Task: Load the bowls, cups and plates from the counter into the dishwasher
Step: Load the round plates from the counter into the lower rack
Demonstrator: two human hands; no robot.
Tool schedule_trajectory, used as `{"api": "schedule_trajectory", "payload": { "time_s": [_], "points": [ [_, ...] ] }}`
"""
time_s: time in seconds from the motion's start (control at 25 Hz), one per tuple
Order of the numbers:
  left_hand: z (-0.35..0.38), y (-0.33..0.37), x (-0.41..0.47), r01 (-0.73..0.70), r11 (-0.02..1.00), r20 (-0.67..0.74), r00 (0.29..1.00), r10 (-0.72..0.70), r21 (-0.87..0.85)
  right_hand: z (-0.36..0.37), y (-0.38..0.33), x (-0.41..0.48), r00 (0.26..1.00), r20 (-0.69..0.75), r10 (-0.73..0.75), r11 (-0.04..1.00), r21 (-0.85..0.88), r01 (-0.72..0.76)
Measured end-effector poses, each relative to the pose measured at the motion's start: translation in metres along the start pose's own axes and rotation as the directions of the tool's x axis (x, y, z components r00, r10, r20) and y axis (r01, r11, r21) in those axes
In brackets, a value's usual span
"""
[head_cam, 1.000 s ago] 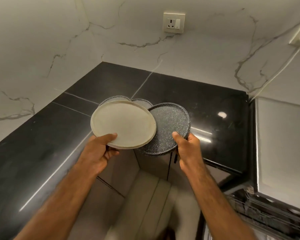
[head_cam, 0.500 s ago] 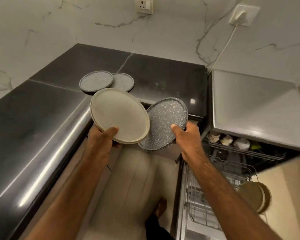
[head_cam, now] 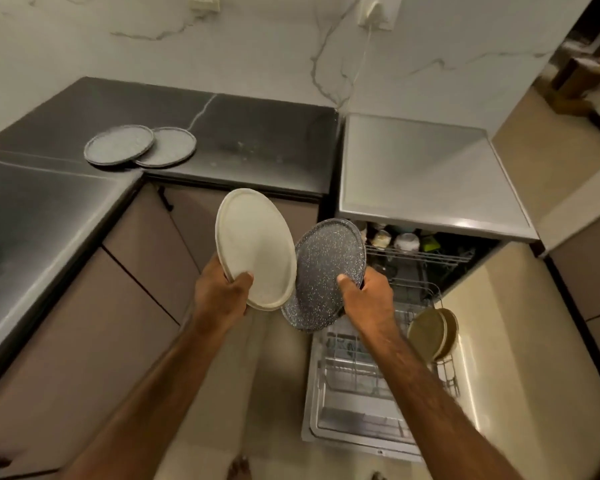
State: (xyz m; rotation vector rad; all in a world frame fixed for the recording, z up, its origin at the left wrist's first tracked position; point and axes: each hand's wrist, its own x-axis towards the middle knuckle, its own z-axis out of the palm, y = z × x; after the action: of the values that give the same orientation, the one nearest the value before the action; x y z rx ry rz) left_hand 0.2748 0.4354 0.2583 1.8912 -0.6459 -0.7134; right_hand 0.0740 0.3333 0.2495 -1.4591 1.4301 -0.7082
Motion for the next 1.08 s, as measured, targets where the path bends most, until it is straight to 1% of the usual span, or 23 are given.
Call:
{"api": "schedule_trajectory", "payload": {
  "time_s": [0.08,0.2,0.32,0.4,0.48,0.6,0.68,0.84,0.96,1.08],
  "points": [
    [0.048,-0.006,-0.024,0.033,0.997,0.025,0.999,-0.034,0.064,-0.038,0.035,0.002,1.0,0.004,0.019,0.998,-0.053,-0.019],
    [0.128,-0.019,-0.062,0.078,0.984,0.049,0.995,-0.087,0.161,-0.094,0.106,0.012,0.998,0.018,0.063,0.99,-0.126,-0.061],
    [0.206,-0.046,-0.092,0.043,0.974,0.103,0.992,-0.067,0.221,-0.132,0.186,0.027,0.989,0.013,0.147,0.973,-0.184,-0.142],
    [0.251,-0.072,-0.103,0.055,0.966,0.151,0.984,-0.095,0.251,-0.147,0.239,0.036,0.977,0.013,0.214,0.955,-0.215,-0.206],
    [0.294,-0.104,-0.106,0.09,0.959,0.182,0.973,-0.142,0.267,-0.155,0.293,0.045,0.96,-0.001,0.279,0.939,-0.21,-0.273],
    [0.353,-0.163,-0.093,0.103,0.941,0.191,0.966,-0.171,0.323,-0.157,0.375,0.067,0.932,-0.083,0.353,0.909,-0.208,-0.363],
    [0.383,-0.198,-0.078,0.099,0.937,0.196,0.965,-0.172,0.335,-0.156,0.418,0.085,0.91,-0.144,0.389,0.889,-0.2,-0.412],
    [0.437,-0.263,-0.042,0.095,0.945,0.18,0.971,-0.157,0.314,-0.148,0.487,0.131,0.899,-0.213,0.381,0.877,-0.224,-0.425],
    [0.464,-0.295,-0.019,0.061,0.957,0.163,0.98,-0.111,0.284,-0.139,0.521,0.166,0.918,-0.253,0.307,0.893,-0.258,-0.37],
    [0.481,-0.318,0.0,0.046,0.97,0.157,0.984,-0.086,0.241,-0.131,0.547,0.2,0.917,-0.304,0.258,0.912,-0.237,-0.335]
  ]
}}
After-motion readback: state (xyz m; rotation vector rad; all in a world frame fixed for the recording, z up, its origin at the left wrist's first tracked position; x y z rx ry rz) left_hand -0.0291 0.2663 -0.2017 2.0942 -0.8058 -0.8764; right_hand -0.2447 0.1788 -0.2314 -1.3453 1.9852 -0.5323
